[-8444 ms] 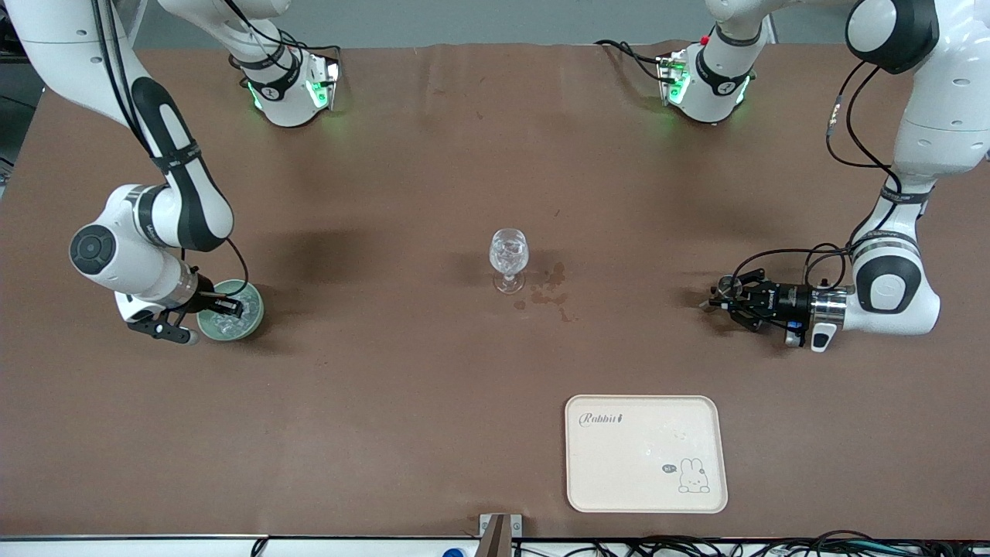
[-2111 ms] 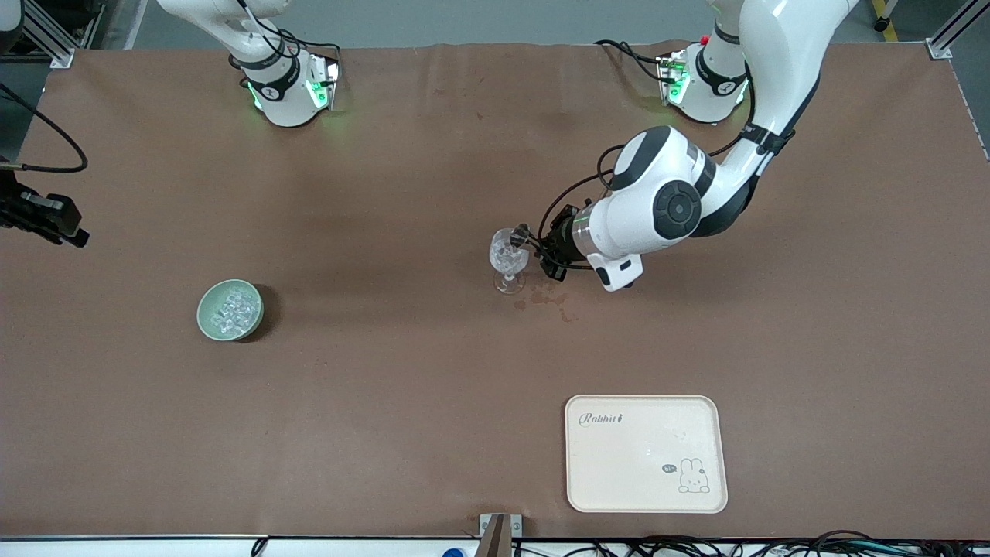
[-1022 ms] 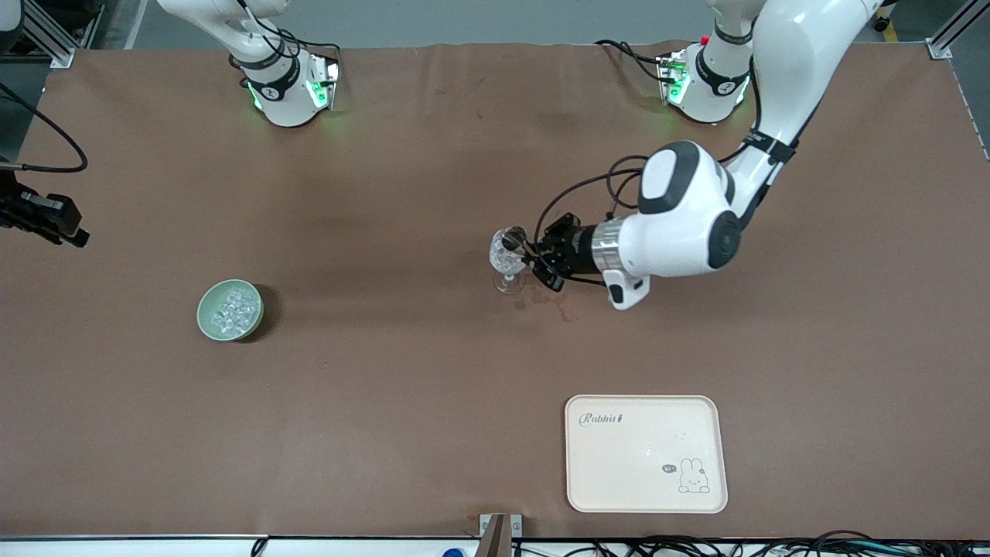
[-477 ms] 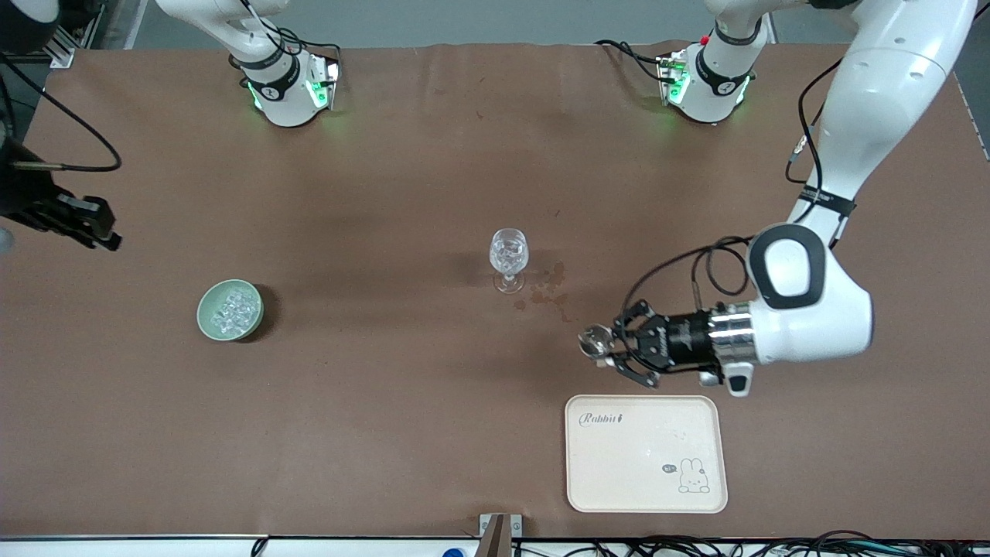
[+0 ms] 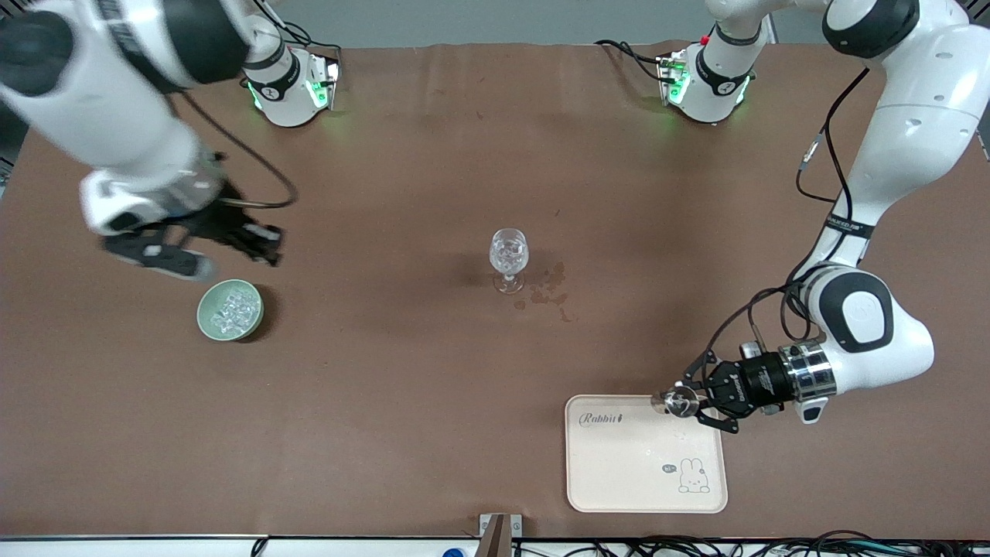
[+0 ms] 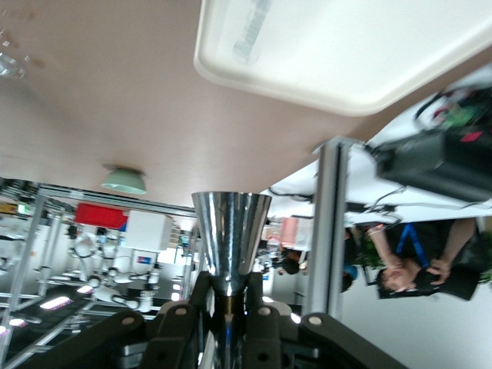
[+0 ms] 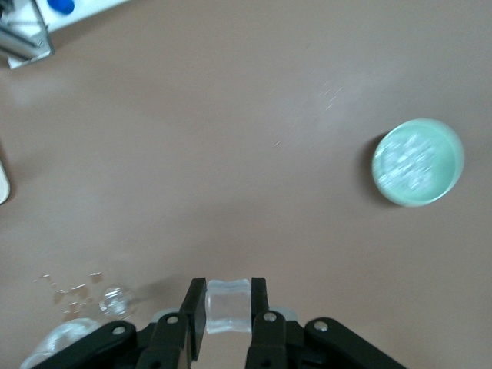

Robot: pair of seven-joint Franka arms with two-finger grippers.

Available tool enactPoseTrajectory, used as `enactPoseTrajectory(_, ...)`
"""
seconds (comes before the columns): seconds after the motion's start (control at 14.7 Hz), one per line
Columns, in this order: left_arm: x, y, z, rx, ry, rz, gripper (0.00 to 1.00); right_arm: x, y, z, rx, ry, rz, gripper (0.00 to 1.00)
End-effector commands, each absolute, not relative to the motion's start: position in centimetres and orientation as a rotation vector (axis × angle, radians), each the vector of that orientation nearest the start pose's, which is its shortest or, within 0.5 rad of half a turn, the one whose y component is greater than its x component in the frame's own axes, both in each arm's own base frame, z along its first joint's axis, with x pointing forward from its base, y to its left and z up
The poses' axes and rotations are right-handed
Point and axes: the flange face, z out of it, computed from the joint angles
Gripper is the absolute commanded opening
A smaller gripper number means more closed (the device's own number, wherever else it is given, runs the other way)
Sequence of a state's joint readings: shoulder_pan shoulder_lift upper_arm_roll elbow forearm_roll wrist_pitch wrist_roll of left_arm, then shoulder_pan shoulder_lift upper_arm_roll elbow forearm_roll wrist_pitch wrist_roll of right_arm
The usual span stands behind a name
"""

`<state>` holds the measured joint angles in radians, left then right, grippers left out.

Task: Pour wine and add ice with both arms
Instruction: 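Move the left gripper's jigger toward the tray while the right gripper brings ice, then lower the ice into the wine glass and open the right gripper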

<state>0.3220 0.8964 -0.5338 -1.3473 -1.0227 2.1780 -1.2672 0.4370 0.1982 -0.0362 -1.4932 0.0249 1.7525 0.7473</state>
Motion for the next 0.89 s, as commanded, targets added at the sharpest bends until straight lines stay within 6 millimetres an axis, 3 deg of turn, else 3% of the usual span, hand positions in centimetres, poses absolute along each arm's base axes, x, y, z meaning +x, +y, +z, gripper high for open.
enactPoseTrajectory(0.0, 76.4, -6.9, 23.7, 1.115, 1.674, -0.955, 0.01, 57.7, 31.9, 53.2, -3.021, 0.653, -0.081, 0.09)
enactPoseTrajectory(0.2, 76.4, -5.2, 19.7, 1.07, 1.694, -0.901, 0.01, 57.2, 39.5, 48.3, -2.956, 0.703, -0.139, 0.06)
enactPoseTrajectory(0.34, 76.3, -4.2, 17.2, 1.011, 1.691, -0.888, 0.01, 56.9, 43.4, 46.0, -2.942, 0.692, -0.15, 0.05)
enactPoseTrajectory(0.54, 76.2, -4.0, 15.6, 0.992, 1.679, -0.882, 0.01, 55.6, 48.1, 41.8, -2.964, 0.713, -0.113, 0.04)
enactPoseTrajectory(0.82, 76.4, -3.7, 13.8, 0.988, 1.702, -0.819, 0.01, 51.7, 52.4, 40.8, -2.977, 0.709, -0.067, 0.04)
